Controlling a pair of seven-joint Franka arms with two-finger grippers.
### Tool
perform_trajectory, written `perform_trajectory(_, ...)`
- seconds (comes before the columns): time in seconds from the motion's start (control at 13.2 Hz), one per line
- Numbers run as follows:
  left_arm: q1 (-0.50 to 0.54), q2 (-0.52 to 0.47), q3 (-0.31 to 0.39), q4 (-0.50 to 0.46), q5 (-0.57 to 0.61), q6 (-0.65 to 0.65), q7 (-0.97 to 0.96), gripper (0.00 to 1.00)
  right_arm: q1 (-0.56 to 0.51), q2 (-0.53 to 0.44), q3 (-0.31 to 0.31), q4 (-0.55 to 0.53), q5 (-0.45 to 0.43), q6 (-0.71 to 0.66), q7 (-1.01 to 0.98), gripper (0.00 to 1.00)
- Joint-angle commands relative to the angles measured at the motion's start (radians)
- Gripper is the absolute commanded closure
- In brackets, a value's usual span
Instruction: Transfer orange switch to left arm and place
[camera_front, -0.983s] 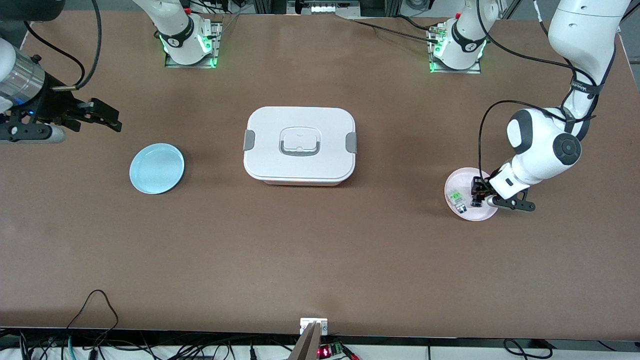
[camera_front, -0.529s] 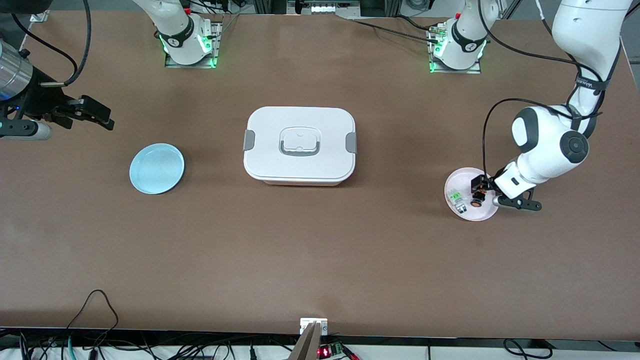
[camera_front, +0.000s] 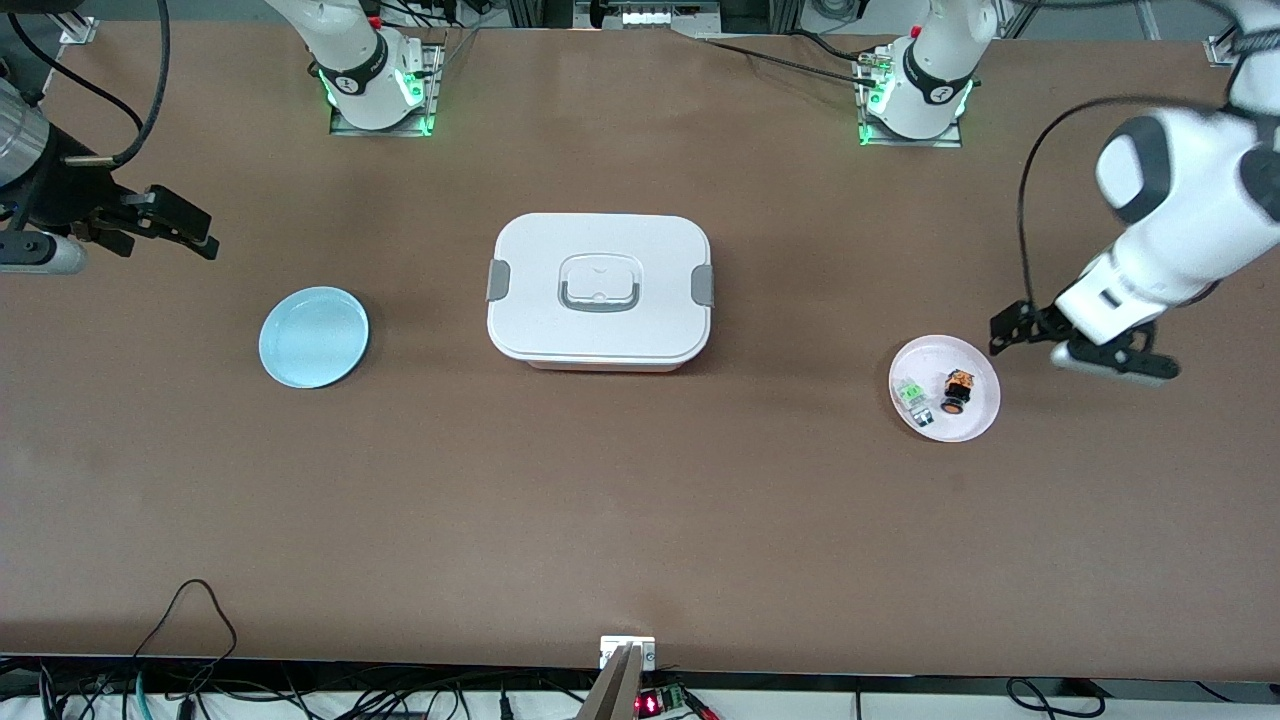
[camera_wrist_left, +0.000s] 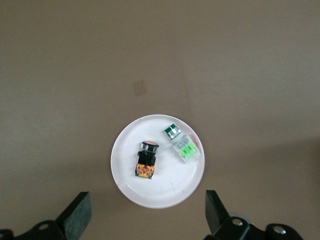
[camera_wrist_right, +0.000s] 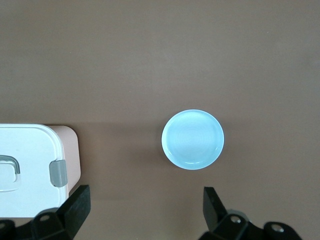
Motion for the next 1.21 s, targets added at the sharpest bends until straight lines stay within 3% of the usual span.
perform_trajectory(0.0, -0.002, -0.055, -0.003, 0.178, 0.038, -0.255, 0.009, 0.0, 0.001, 0.0, 0.005, 0.027, -0.027, -0.054, 0.006, 0.0)
perform_trajectory(0.15, -0.002, -0.055, -0.005, 0.319, 0.092, -0.401, 0.012, 0.0, 0.001, 0.0, 0.005, 0.049, -0.031, -0.065, 0.001, 0.0)
perform_trajectory(0.3, -0.031, -0.055, -0.005, 0.381, 0.136, -0.447, 0.014, 0.0, -0.001, 0.011, 0.004, 0.093, -0.029, -0.088, 0.0, 0.0)
perform_trajectory(0.45, -0.032, -0.053, -0.028, 0.386, 0.154, -0.451, 0.012, 0.0, 0.001, 0.017, 0.004, 0.095, -0.029, -0.096, 0.006, 0.0)
perform_trajectory(1.13, -0.015, -0.055, -0.014, 0.389, 0.121, -0.452, -0.005, 0.0, 0.002, 0.03, 0.004, 0.095, -0.07, -0.1, 0.007, 0.0)
